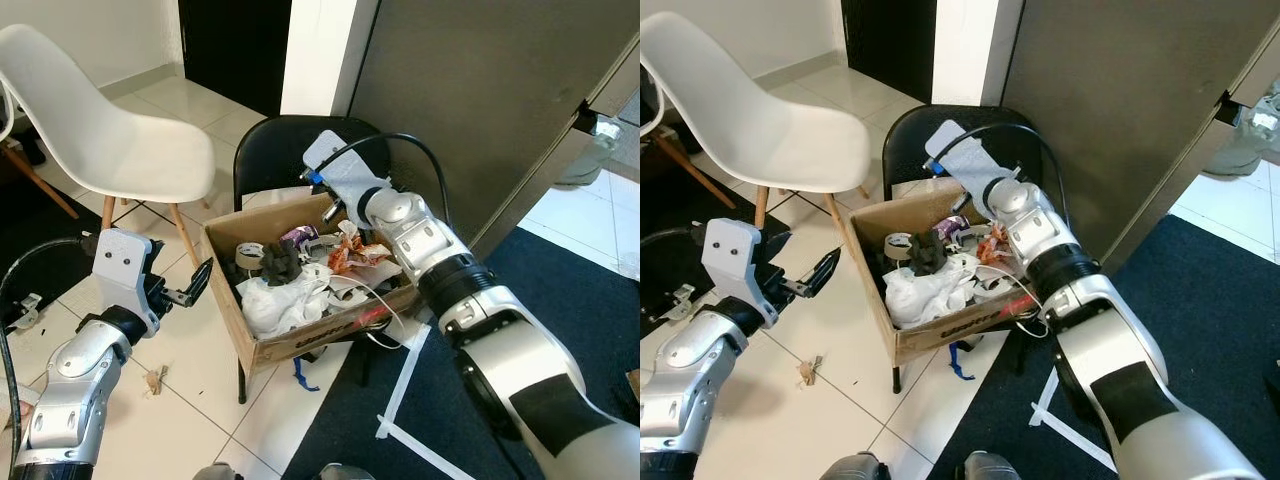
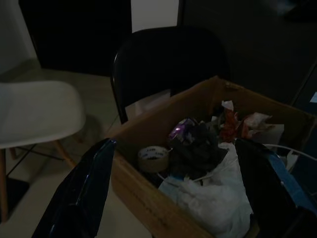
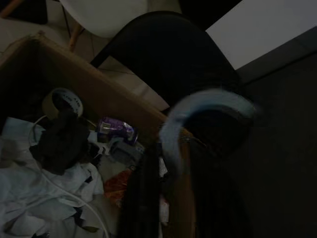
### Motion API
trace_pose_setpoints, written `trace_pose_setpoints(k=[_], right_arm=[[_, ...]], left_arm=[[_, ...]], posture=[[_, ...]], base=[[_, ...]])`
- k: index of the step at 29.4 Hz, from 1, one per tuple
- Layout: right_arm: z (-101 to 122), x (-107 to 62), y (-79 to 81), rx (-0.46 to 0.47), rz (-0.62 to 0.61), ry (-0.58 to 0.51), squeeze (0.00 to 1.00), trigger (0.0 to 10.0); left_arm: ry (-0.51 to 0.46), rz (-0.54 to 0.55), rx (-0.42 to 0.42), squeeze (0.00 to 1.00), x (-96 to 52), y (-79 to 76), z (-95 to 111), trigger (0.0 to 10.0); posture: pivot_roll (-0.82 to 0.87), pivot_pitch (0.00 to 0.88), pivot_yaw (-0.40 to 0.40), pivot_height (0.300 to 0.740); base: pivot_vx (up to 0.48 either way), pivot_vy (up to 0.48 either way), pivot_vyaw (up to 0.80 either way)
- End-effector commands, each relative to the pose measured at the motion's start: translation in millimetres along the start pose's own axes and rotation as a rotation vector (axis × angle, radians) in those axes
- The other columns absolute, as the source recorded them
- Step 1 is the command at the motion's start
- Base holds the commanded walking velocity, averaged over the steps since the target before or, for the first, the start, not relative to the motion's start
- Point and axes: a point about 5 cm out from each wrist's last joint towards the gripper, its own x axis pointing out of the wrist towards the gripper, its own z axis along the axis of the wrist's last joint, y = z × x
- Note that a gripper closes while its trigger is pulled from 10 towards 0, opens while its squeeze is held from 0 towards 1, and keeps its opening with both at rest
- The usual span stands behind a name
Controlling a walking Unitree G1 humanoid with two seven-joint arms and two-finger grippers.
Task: Picking trash to rubbish bin
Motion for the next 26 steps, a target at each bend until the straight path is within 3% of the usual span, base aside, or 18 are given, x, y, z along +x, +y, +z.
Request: trace_pose_setpoints(k=[1,8,11,13,14,17,21,24,26], right_arm=[[-5,-0.4,-5.5,0.021,-0.021,0.01,1.0,10.0],[-3,-0.6,-10.8,0.087,-0.055,-0.03,1.0,10.0],[6,-7.0,-17.8,0.245,0.012,-0.163,1.0,10.0],[8,-9.1,-19.0,0.269,0.037,-0.196,1.0,10.0],[8,-14.5,-22.0,0.302,0.083,-0.25,0.0,10.0],[1,-32.1,-33.2,0.377,0.159,-0.354,0.0,10.0],[-14,-48.9,-40.4,0.419,0.178,-0.375,0.0,10.0],[-25,-61.1,-37.9,0.443,0.183,-0.375,0.0,10.0],[-33,-75.0,-27.5,0.451,0.213,-0.382,0.0,10.0]], left_arm=[[0.009,-0.021,-0.008,0.0,1.0,-5.4,0,10.0],[-0.007,-0.038,-0.016,0.0,6.7,-11.8,4,10.0],[-0.064,-0.061,-0.053,0.0,14.4,-19.6,15,10.0],[-0.077,-0.065,-0.062,0.0,16.1,-21.3,17,10.0],[-0.092,-0.073,-0.072,0.0,19.0,-24.3,20,10.0],[-0.114,-0.098,-0.082,0.0,28.3,-32.7,24,10.0],[-0.133,-0.12,-0.089,0.0,37.8,-41.4,26,10.0],[-0.169,-0.134,-0.094,0.0,44.5,-48.5,31,10.0],[-0.183,-0.163,-0.1,0.0,50.7,-58.6,33,10.0]], posture=[[0.03,0.0,-0.155,0.74],[0.03,0.0,-0.148,0.74],[0.03,0.0,-0.139,0.74],[0.02,0.0,-0.137,0.74],[0.02,0.0,-0.131,0.74],[0.0,0.0,-0.118,0.74],[-0.01,0.0,-0.11,0.74],[-0.02,0.0,-0.097,0.74],[-0.02,0.0,-0.089,0.74]], base=[[0.0,0.0,0.0],[0.0,0.0,0.0],[0.0,0.0,0.0],[0.0,0.0,0.0],[0.0,0.0,0.0],[0.0,0.0,0.0],[0.0,0.0,0.0],[0.0,0.0,0.0],[0.0,0.0,0.0]])
